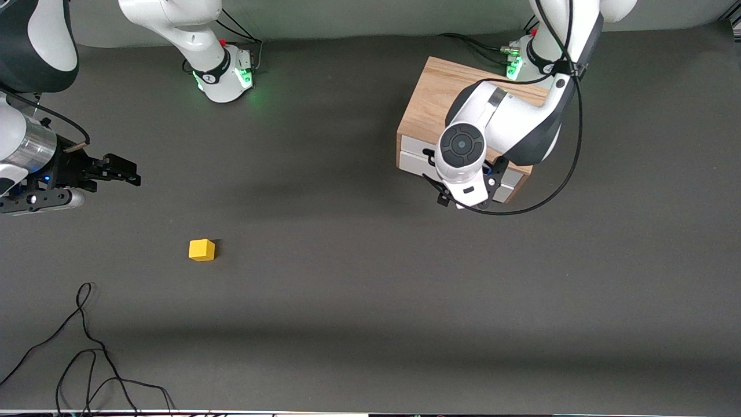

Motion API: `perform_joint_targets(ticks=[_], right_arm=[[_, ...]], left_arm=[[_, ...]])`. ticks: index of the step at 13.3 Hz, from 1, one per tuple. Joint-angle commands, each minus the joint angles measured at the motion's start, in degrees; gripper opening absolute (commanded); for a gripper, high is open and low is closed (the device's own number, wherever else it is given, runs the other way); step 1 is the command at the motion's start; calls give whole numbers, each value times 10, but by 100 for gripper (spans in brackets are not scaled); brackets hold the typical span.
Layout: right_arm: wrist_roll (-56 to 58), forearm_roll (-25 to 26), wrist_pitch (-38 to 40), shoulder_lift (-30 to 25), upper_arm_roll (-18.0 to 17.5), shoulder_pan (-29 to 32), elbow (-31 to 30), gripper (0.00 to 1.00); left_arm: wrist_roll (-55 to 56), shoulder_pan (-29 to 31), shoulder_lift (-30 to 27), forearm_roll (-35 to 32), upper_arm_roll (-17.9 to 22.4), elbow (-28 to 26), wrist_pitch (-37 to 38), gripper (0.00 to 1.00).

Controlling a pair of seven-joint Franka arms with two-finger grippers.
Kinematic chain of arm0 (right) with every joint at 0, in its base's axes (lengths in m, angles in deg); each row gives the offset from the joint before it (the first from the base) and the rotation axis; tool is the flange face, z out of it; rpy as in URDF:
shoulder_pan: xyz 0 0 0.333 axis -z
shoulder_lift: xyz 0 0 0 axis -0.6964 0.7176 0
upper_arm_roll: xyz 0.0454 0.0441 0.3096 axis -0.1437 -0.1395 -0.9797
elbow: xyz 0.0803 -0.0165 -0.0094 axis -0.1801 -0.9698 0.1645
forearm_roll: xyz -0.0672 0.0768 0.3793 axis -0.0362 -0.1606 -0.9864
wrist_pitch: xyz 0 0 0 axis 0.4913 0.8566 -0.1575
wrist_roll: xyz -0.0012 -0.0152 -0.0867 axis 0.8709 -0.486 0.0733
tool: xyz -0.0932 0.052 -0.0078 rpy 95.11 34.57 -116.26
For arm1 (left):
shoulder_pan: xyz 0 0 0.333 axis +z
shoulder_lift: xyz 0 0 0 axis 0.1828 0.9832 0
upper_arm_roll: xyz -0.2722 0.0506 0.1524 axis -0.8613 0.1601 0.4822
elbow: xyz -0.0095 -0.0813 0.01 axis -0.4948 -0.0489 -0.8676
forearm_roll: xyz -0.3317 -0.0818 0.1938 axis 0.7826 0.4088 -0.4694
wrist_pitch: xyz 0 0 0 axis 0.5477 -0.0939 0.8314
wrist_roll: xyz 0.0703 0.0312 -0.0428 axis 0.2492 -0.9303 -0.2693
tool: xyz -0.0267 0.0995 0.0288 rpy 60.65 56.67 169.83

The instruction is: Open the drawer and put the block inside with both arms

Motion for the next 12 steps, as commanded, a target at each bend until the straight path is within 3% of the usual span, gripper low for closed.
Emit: perform_joint_targets(ticks=[1,12], right_arm=[[-7,20,-1,-5,-2,-3,11,100],[-7,21,-14,-3,-2,-4,11,100]], left_arm=[[19,-15,11,-9,6,-8,-16,100],[10,-11,42,-11,7,-1,-41,100]])
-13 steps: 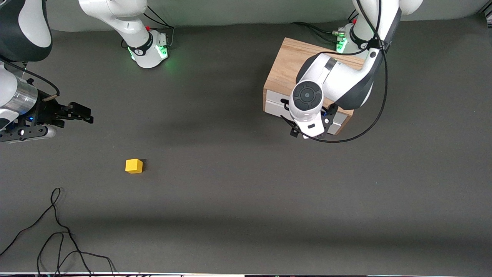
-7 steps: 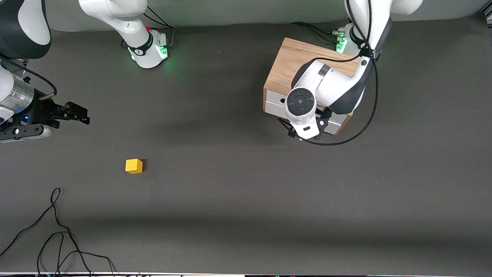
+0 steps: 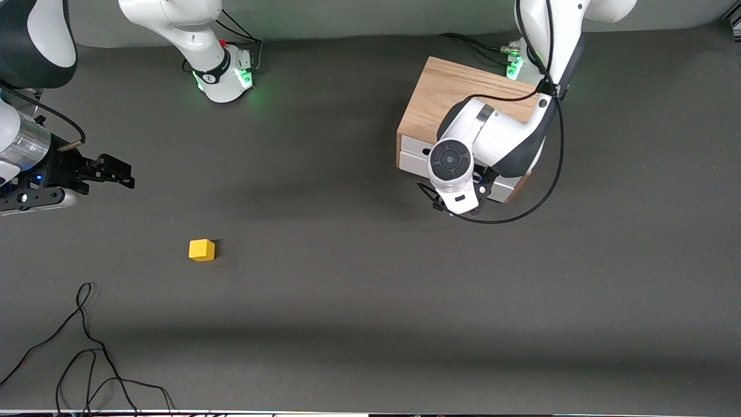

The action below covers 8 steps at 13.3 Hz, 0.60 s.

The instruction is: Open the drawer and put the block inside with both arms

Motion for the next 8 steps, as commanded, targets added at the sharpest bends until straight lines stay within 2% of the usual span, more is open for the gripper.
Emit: perform_joint_targets(ticks=[1,8], right_arm=[[-7,9,-2,-1,-1,-3,1,100],[-7,9,-4,-1,0,-3,-1,100]], left_arm=[[4,-7,7,-12,5,6,-14,100],[4,-5,34,-16,5,49,-32,100]])
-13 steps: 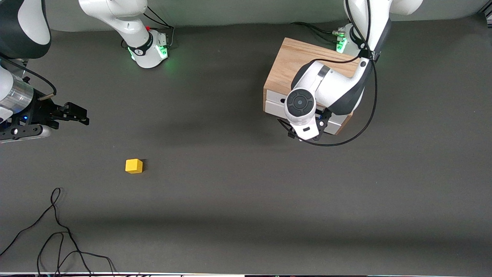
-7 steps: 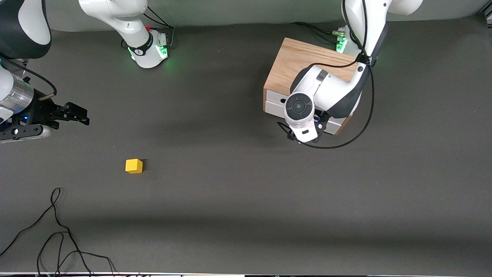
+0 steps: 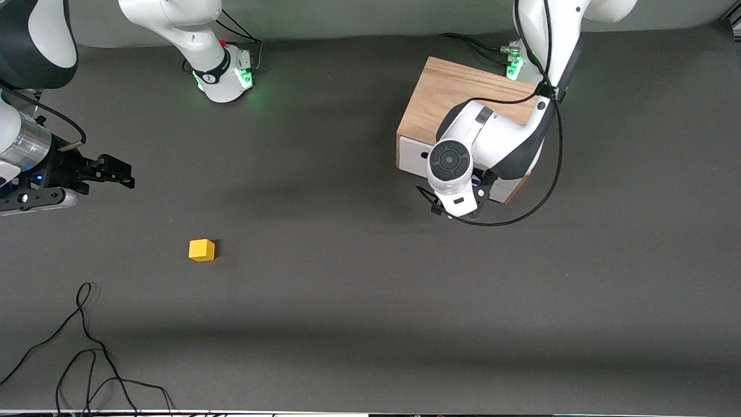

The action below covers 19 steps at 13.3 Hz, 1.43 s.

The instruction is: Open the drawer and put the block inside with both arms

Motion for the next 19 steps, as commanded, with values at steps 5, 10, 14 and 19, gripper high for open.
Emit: perform_joint_targets(ticks=[5,10,14,19], right_arm=[[-7,8,-4,1,0,-2,0,100],[-7,8,-16,5,-1,-3,-3,100],[-7,8,-16,6,-1,-3,-4,100],[-7,8,-21,7,-1,-3,-7,100]], left_arm=[[3,-5,61,-11,6,85,-10,100],[3,-5,68,-22,6,96,-49,100],[3,-5,86,-21,7,131,-61,100],[4,-5,107,-20,9,170,-67,100]])
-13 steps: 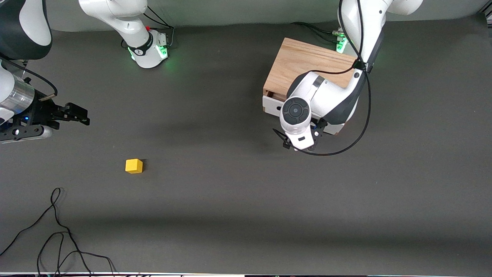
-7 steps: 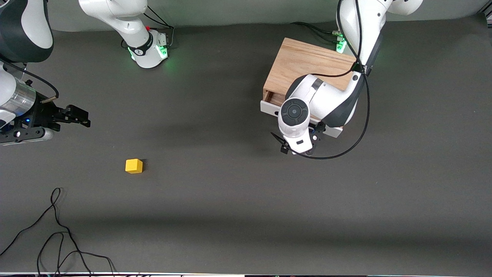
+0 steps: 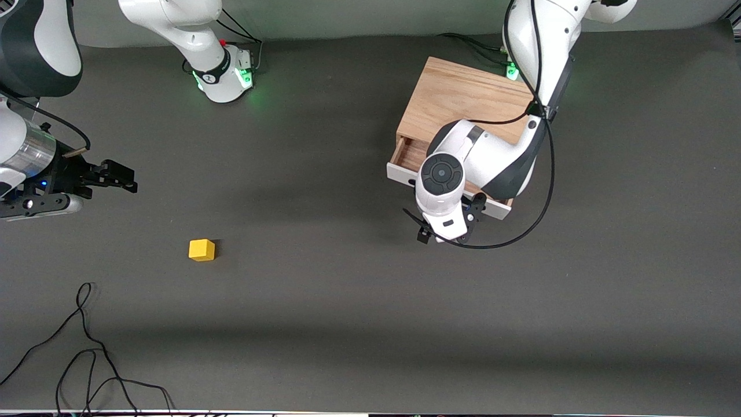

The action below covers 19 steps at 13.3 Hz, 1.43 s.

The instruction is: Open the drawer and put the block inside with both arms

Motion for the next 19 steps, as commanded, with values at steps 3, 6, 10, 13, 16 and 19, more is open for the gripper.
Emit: perform_joint_targets(ticks=[3,6,10,13,16,19], right_arm=[[-8,7,-9,-4,0,-3,-6,100],[-8,7,-8,-4,0,-3,-7,100],[-8,6,-8,-6,-1,-3,-10,100],[-7,7,-9,-5,0,-3,-9,100],[-7,7,-10,-3,0,-3,-7,100],[-8,7,-19,-1,0,-3,-5,100]], left_arm=[[4,-5,35,-4,2,56,-47,100],[4,-5,37,-7,3,66,-56,100],[4,-5,50,-8,4,91,-56,100],[5,-5,54,-14,4,94,-58,100],[6,-5,54,-14,4,95,-81,100],[6,-5,54,-14,4,95,-87,100]])
